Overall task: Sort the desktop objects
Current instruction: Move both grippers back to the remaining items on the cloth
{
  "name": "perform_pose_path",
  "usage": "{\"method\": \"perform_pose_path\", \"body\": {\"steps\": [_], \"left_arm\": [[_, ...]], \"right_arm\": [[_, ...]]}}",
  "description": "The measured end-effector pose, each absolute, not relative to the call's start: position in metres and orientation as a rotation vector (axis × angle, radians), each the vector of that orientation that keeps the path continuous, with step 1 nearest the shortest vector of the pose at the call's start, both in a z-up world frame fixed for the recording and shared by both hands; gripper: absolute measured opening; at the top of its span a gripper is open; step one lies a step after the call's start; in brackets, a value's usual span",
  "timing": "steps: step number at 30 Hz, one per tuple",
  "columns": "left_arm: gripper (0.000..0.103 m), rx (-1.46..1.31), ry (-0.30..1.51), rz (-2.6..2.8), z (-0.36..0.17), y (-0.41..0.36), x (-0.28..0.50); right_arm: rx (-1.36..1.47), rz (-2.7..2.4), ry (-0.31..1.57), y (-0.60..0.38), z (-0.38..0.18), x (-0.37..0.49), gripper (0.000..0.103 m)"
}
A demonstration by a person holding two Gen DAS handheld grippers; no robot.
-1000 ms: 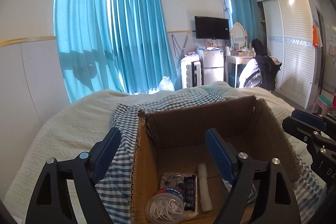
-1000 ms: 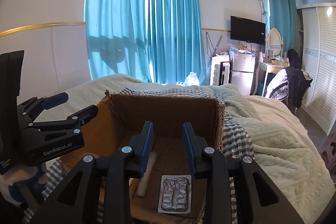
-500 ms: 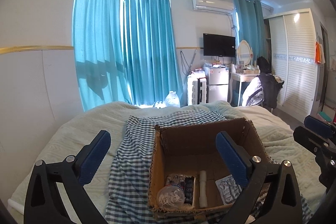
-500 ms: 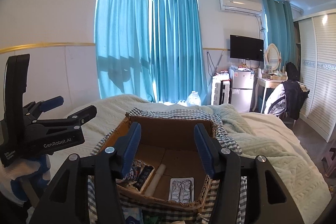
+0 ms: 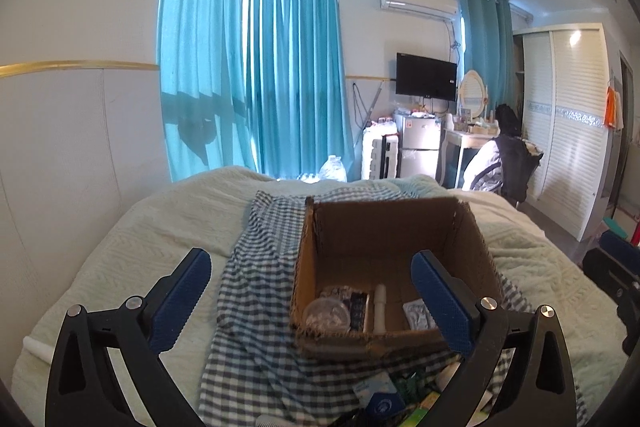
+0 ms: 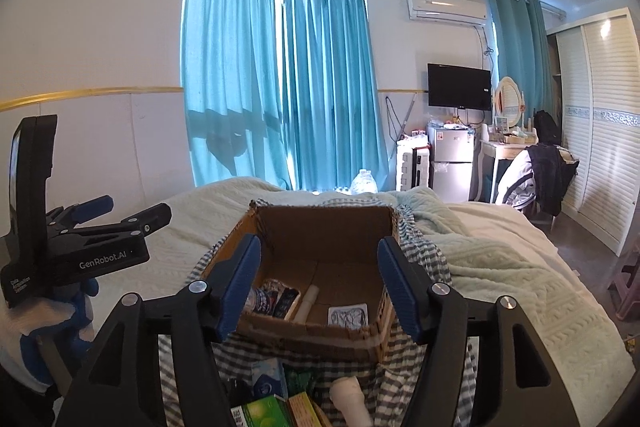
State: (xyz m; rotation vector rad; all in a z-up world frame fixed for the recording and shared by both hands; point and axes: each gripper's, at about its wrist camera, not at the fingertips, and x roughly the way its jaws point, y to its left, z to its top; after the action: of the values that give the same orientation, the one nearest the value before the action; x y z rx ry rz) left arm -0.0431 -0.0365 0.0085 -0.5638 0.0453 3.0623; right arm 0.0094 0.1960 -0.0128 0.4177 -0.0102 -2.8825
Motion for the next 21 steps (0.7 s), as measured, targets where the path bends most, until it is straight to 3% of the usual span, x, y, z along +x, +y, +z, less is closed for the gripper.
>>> {"method": "perform_pose_path", "body": {"steps": [17, 21], "left_arm": [[0.101, -0.866, 0.193, 3.027, -0.068, -0.051, -0.003], [0.092, -0.969, 0.215, 3.001, -0.097, -0.058, 0.003]], "right_arm": [[0.714, -2.838, 0.089, 0.201, -0.082, 0.030, 0.061], [0.780, -2.804, 0.103, 0.200, -0.102, 0.028, 0.061]]}}
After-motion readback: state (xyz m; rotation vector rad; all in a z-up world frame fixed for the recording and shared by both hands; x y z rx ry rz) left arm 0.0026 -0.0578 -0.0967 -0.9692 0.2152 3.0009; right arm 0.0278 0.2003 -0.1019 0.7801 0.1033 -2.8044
